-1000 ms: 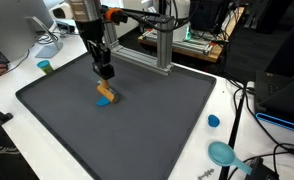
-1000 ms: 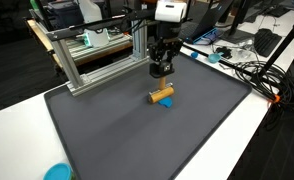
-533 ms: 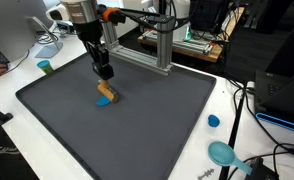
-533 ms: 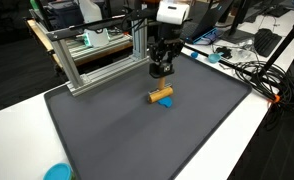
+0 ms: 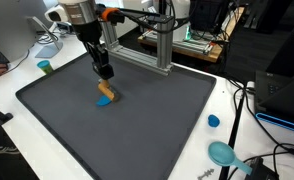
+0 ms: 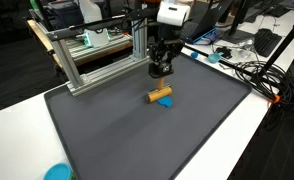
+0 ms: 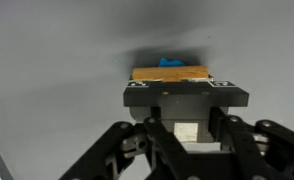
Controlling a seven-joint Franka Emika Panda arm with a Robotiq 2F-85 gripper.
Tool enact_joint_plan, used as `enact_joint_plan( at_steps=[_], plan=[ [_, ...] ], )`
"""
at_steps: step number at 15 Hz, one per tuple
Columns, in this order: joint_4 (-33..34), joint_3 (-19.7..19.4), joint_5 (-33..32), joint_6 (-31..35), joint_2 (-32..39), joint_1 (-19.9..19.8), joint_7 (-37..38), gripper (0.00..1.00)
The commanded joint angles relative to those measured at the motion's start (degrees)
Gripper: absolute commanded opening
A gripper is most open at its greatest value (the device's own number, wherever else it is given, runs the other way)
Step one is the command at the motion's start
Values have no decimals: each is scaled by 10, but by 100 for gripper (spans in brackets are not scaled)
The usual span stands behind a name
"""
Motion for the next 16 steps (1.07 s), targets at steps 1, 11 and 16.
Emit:
enact_joint_plan(
  at_steps=[1,11,16],
  plan=[
    [-16,-6,-12,-50,19,-5,-5,21],
    [-46,12,35,28,-23,-23,-45,21],
    [-64,3,13,-45,-66,-20,-52,21]
  ],
)
